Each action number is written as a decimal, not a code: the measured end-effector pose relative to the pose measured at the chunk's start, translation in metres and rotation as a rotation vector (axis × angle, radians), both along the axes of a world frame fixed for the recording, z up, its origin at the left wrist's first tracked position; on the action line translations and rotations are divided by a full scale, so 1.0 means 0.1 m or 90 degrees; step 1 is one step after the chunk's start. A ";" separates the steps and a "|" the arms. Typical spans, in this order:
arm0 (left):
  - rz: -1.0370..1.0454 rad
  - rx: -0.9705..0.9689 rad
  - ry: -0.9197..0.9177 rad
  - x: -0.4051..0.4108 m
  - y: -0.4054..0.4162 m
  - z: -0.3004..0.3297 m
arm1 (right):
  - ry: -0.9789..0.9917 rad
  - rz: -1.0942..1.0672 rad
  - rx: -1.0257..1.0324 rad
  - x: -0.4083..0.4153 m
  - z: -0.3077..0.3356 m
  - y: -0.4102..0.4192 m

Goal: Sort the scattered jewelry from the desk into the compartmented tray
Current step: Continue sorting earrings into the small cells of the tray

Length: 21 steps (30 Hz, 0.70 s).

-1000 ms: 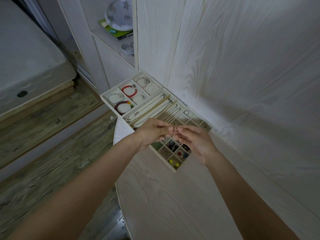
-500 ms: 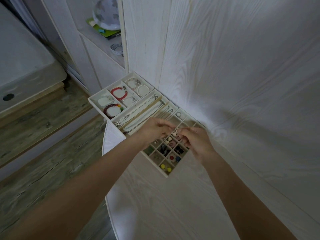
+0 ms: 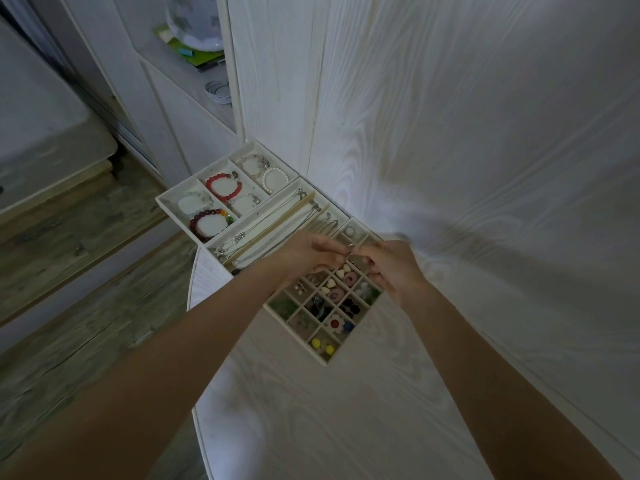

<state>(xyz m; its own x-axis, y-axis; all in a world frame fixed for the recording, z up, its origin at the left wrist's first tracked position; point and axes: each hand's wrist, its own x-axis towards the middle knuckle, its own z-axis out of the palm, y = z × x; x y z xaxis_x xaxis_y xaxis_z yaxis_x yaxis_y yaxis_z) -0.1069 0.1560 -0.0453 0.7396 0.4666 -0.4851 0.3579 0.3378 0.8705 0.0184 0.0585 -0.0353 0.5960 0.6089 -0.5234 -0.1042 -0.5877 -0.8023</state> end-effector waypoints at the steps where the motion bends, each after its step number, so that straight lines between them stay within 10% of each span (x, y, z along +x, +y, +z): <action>1: 0.010 0.051 0.009 -0.01 0.01 -0.03 | -0.023 0.003 -0.017 0.02 -0.03 0.02; 11: -0.167 0.670 0.288 -0.16 0.15 -0.34 | -0.323 0.090 -0.053 0.13 -0.34 0.35; 21: -0.220 0.741 0.339 -0.20 0.15 -0.34 | -0.611 0.268 -0.040 0.08 -0.51 0.42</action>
